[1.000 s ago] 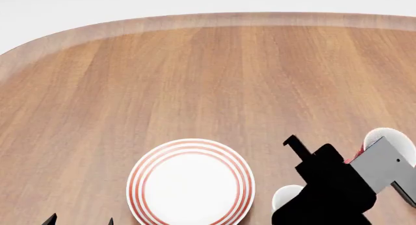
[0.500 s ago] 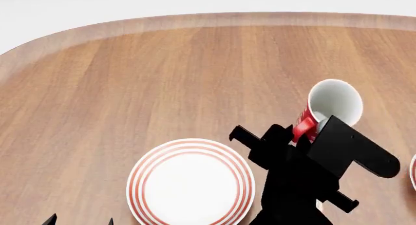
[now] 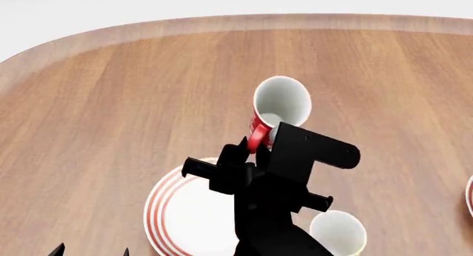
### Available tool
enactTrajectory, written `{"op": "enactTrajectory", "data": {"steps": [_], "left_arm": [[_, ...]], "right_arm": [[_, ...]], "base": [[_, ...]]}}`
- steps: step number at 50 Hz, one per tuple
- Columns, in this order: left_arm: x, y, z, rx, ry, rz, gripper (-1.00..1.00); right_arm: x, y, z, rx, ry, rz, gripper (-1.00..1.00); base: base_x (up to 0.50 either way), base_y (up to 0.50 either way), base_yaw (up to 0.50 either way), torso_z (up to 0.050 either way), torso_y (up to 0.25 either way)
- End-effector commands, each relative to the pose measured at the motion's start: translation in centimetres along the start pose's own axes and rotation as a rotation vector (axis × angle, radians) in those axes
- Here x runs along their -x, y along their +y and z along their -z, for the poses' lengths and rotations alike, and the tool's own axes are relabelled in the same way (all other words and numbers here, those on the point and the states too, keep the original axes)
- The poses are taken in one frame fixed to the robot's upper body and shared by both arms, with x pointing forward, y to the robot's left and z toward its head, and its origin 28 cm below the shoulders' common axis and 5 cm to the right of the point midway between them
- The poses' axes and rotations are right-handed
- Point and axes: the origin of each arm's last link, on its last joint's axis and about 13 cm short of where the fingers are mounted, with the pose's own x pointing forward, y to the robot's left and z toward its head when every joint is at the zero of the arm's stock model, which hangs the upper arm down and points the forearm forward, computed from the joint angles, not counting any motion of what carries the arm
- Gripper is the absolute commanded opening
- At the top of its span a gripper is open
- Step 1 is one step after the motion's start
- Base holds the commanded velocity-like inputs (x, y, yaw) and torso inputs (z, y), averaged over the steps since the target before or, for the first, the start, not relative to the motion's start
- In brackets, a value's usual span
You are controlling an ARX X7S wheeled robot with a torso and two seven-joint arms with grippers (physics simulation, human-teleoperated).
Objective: Put the red mug on the left plate.
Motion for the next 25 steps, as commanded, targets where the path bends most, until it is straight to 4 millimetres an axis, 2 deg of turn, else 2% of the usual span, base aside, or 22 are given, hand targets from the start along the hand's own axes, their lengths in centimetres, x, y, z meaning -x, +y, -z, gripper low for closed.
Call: {"op": "enactTrajectory", "data": {"steps": [1,25], "left_arm": [[0.0,0.0,0.0,0.000,0.000,0.000,1.00],[0.0,0.0,0.0,0.003,0.001,0.001,1.00]], "right_arm": [[-1.6,0.7,1.4,0.085,0.056,-0.073,-1.00],[-4.4,1.0,5.5,0.187,0.171,-0.130,-1.00]], "base": [[0.00,0.00,0.00,0.000,0.000],[0.00,0.00,0.00,0.000,0.000]]}}
